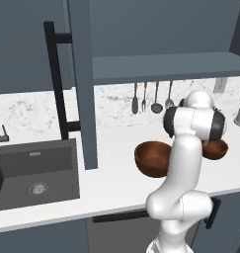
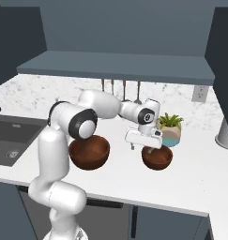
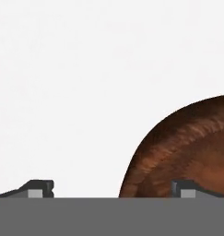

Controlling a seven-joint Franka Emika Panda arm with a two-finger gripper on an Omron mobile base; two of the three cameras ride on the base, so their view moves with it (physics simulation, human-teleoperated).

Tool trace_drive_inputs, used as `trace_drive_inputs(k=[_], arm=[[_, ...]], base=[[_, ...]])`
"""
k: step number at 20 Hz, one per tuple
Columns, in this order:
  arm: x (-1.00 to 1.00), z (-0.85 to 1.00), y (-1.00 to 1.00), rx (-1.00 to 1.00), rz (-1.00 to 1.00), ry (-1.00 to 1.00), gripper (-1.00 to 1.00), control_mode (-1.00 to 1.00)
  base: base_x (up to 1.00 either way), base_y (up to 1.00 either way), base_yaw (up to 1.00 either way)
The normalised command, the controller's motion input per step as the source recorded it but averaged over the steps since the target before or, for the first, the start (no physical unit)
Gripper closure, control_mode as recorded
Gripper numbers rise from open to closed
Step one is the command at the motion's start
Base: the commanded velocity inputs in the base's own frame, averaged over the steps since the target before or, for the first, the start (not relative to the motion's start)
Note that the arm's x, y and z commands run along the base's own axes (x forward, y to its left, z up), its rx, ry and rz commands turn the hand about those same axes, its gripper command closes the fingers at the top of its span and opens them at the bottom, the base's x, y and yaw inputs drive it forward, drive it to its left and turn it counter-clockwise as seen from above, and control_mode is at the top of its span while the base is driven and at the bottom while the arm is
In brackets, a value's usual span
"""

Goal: Pick up the bowls on the counter and stack them on top of one another in the open cabinet. Place the smaller bowl on top of the larger bowl.

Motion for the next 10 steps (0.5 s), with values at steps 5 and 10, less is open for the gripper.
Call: trace_drive_inputs(k=[5, 10], arm=[[0.21, -0.21, -0.16, 0.0, 0.01, 0.0, -1.0, -1.0], [0.19, -0.07, -0.1, 0.0, 0.0, 0.0, -1.0, -1.0]], base=[[0.0, 0.0, 0.0], [0.0, 0.0, 0.0]])
